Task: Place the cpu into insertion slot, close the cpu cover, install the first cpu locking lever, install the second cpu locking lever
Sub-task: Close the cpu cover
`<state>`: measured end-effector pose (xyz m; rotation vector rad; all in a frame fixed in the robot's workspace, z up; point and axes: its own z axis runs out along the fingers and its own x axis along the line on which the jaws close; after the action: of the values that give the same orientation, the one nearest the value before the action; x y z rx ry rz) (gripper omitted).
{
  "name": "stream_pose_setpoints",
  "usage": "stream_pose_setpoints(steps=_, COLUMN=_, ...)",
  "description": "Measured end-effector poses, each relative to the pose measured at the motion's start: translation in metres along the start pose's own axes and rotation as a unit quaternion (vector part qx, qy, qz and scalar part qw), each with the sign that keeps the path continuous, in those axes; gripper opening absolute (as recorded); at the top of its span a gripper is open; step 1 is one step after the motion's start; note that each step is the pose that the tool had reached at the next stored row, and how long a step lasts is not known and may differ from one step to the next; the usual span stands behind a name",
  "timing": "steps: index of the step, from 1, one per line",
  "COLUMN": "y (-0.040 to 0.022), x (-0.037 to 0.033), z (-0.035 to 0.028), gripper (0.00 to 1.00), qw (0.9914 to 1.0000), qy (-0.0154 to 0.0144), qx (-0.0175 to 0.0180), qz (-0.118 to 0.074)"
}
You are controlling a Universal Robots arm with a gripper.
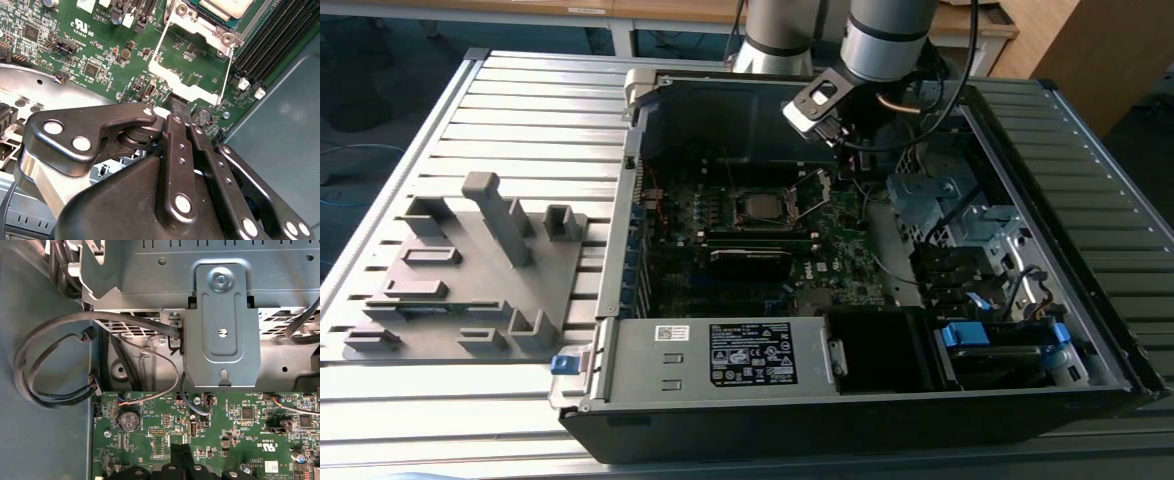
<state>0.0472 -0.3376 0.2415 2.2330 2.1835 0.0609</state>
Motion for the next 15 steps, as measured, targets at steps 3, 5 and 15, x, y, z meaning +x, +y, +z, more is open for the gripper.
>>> stream_pose_setpoints(steps=3, y=0.0000, x=0.0000, z=0.0001, gripper=0.11, qw=1.00000, qy=0.0000, qx=0.0000, qz=0.000)
stream_pose_setpoints(steps=5, y=-0.0005, x=0.0000, z=0.0001, gripper=0.11, qw=1.00000, qy=0.0000, qx=0.0000, qz=0.000)
stream_pose_setpoints(steps=15, y=-0.0099, x=-0.0002, z=-0.0001, gripper=0.11, qw=1.00000, qy=0.0000, qx=0.0000, qz=0.000)
